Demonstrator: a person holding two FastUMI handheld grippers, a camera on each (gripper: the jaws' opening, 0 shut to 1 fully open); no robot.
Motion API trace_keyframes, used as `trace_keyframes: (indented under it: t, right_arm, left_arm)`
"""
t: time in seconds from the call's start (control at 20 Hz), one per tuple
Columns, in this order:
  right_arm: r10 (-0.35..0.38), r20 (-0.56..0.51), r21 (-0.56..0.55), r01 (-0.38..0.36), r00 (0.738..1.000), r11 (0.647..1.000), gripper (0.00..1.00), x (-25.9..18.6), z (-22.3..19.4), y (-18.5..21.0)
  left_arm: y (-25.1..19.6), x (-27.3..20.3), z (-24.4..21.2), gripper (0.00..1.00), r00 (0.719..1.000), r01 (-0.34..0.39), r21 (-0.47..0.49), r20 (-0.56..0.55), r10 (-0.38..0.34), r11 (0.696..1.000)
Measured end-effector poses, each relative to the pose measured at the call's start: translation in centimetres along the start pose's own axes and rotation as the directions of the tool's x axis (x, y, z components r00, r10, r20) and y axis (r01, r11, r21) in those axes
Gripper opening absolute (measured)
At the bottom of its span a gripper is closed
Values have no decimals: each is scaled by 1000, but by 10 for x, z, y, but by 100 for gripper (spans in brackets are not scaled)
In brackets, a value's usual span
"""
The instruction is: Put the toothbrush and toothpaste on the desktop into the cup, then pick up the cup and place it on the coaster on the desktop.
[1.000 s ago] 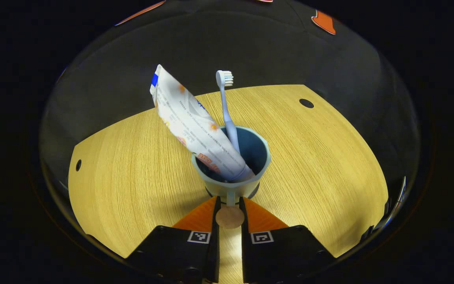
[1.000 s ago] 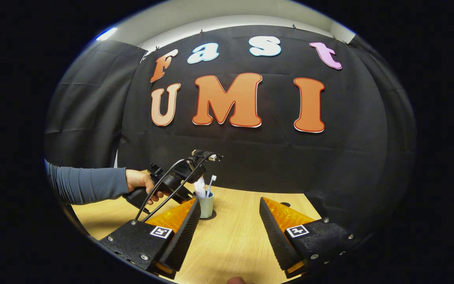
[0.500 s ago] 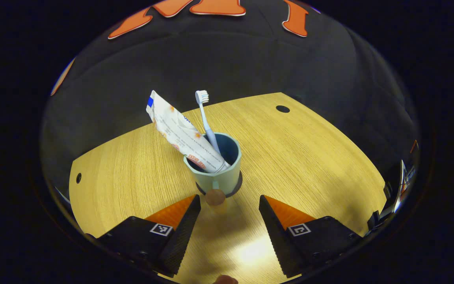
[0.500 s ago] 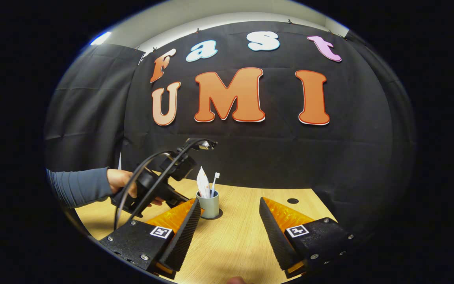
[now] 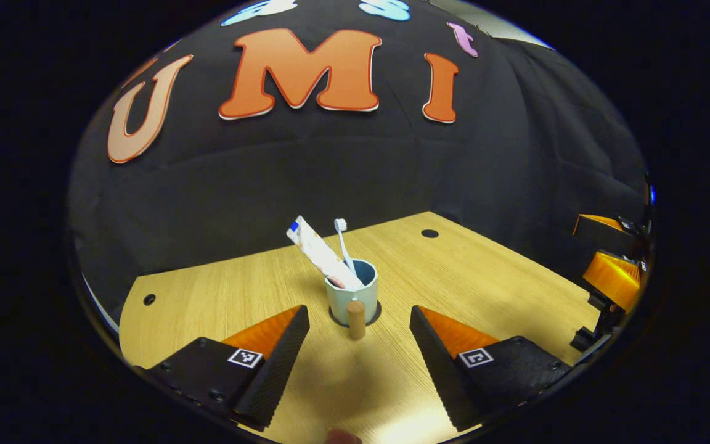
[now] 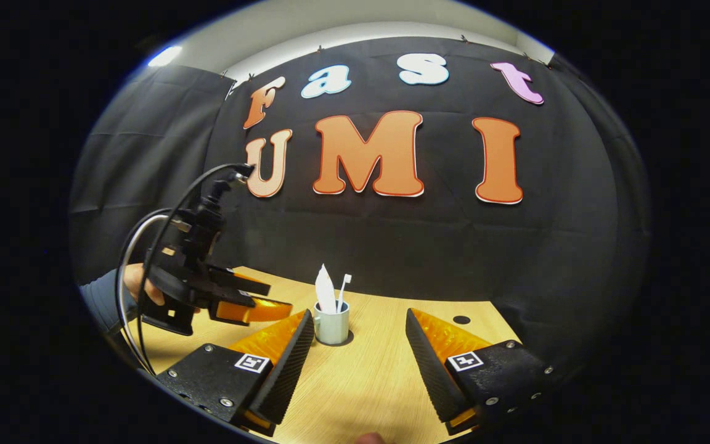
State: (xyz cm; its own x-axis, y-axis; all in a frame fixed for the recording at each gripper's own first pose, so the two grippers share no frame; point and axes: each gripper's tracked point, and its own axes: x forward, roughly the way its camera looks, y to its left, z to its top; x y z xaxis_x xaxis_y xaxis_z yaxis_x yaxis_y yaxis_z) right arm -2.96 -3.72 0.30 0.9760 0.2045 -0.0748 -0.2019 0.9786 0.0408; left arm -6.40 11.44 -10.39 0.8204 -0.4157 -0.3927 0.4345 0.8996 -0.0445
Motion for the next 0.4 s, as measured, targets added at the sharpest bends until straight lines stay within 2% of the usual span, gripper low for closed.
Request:
trace_keyframes:
  t: [0.2, 0.4]
  right_arm:
    - [-12, 29, 7, 11, 1000, 1000, 89, -9, 13, 5]
    - [1, 39, 12, -2, 999, 1000, 89, -22, 18, 19]
  left_arm:
    - [12, -56, 24, 99, 985, -85, -16, 151, 86, 996]
    - [18, -100, 31, 99, 953, -167, -10, 257, 164, 986]
